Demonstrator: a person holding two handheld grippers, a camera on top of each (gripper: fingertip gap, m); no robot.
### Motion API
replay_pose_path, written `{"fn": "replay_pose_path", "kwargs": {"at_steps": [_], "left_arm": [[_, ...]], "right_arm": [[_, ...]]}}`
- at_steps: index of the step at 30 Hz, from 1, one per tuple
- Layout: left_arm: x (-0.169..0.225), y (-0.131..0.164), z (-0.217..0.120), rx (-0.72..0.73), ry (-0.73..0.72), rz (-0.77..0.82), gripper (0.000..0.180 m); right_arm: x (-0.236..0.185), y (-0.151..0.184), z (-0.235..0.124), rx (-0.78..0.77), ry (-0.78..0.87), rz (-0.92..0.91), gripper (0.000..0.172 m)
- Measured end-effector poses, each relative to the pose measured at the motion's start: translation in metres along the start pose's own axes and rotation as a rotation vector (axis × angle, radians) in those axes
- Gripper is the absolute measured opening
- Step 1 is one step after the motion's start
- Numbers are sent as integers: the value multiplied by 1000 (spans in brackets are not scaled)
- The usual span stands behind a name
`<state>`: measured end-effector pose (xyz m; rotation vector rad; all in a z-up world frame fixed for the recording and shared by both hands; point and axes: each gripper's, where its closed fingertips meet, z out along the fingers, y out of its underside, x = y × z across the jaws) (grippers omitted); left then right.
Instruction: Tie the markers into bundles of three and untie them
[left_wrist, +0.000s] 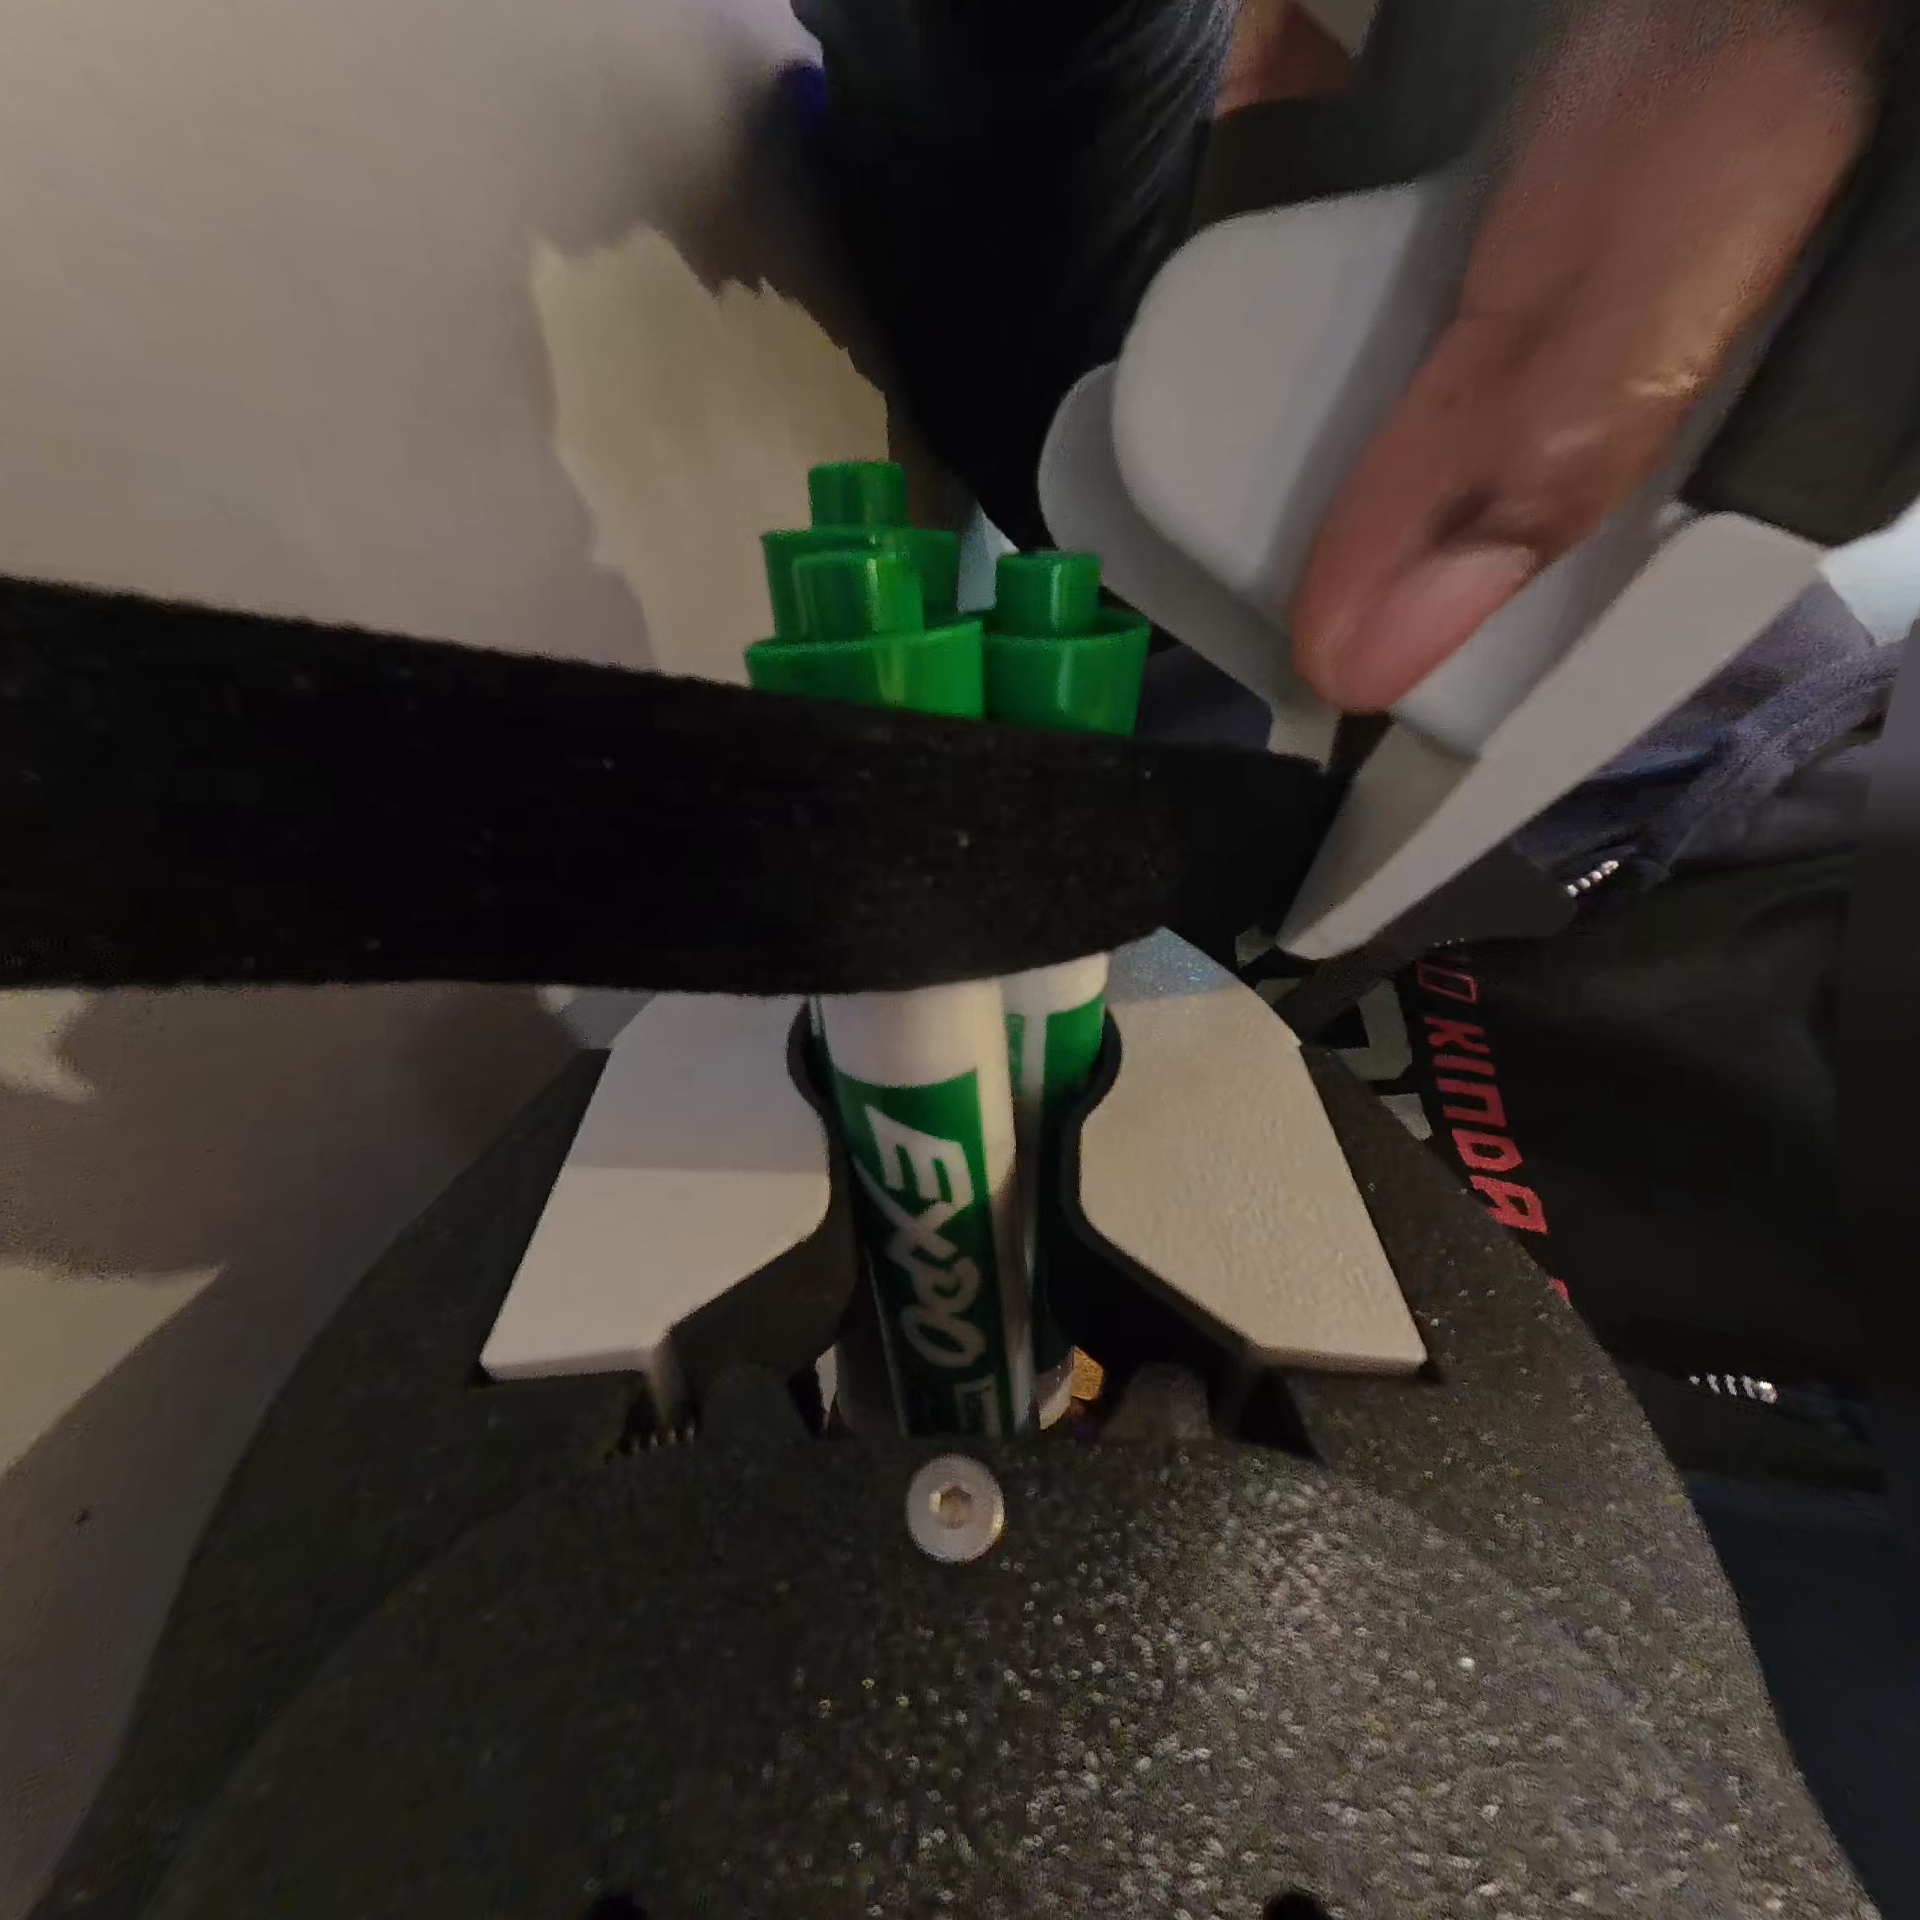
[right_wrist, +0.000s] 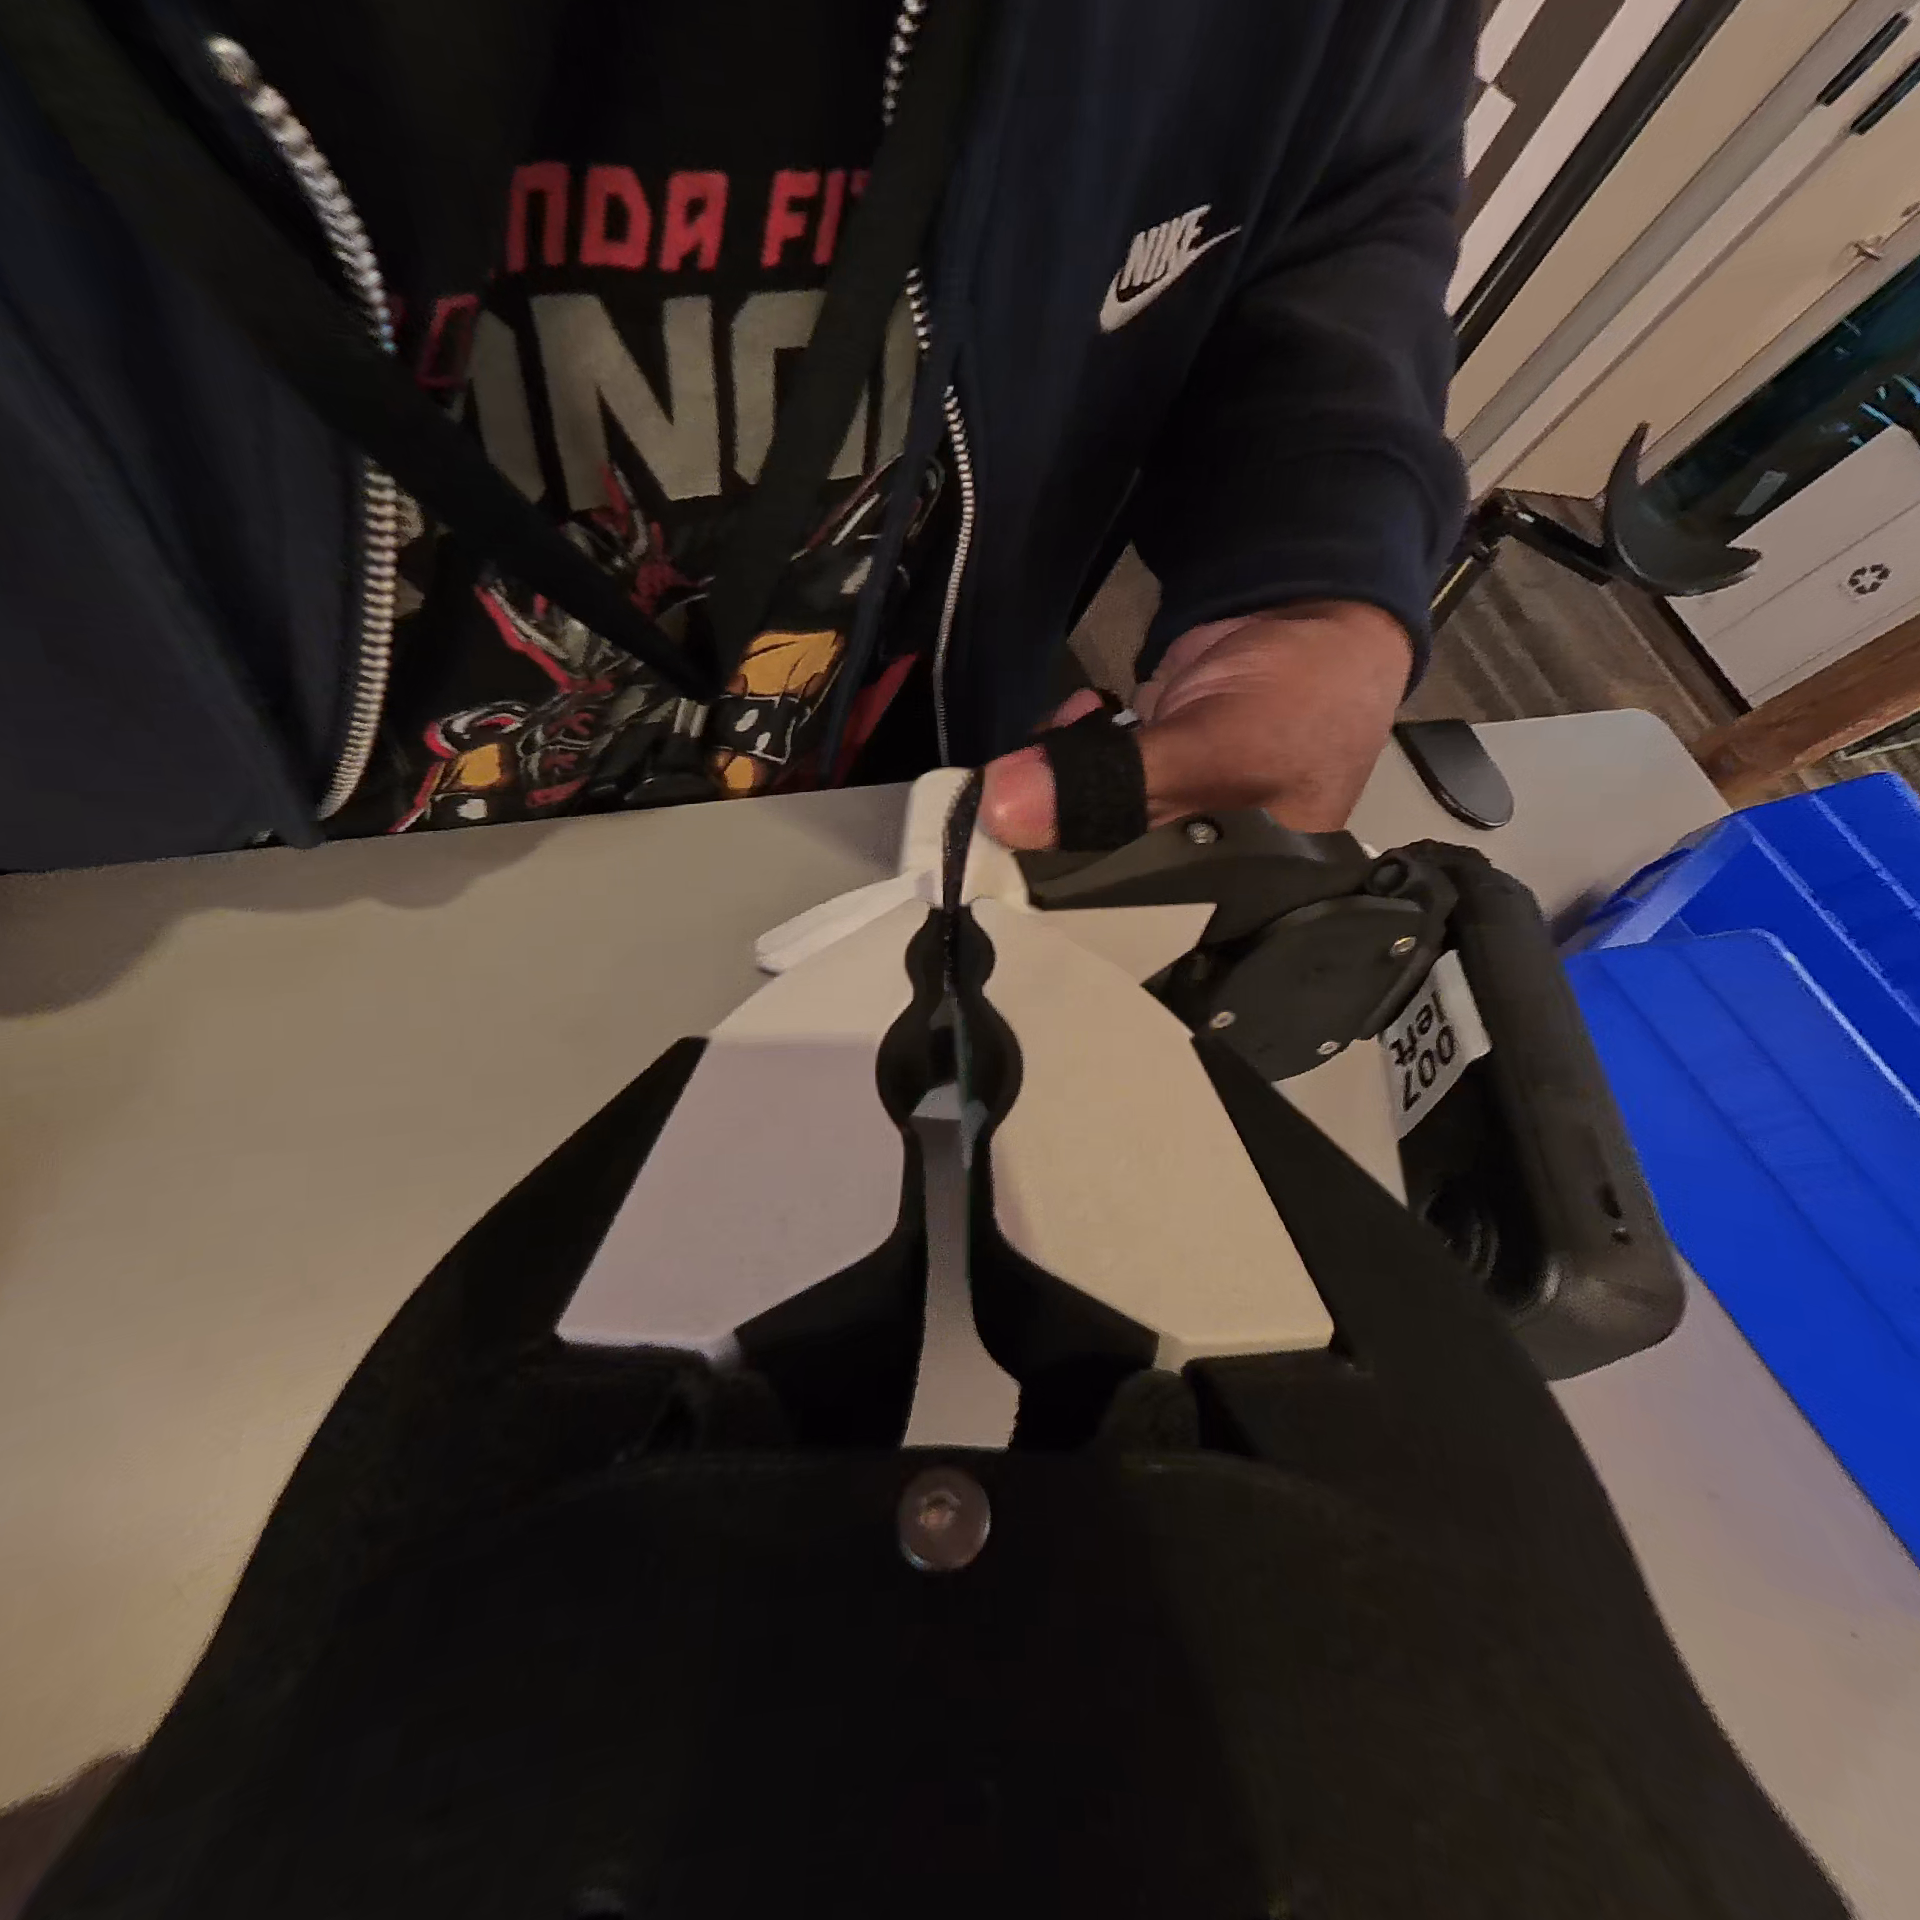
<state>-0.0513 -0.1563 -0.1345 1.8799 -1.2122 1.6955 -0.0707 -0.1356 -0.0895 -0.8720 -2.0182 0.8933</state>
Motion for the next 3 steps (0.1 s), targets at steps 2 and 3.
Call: {"fn": "replay_pose_path", "kwargs": {"at_steps": [2,3], "left_arm": [[1,1,-1,-9,5,6,41],[2,1,-1,-15,11,9,41]], "right_arm": [[-5,0,0,15,-11,-1,1],[-6,-2,0,33,-15,1,1]]}}
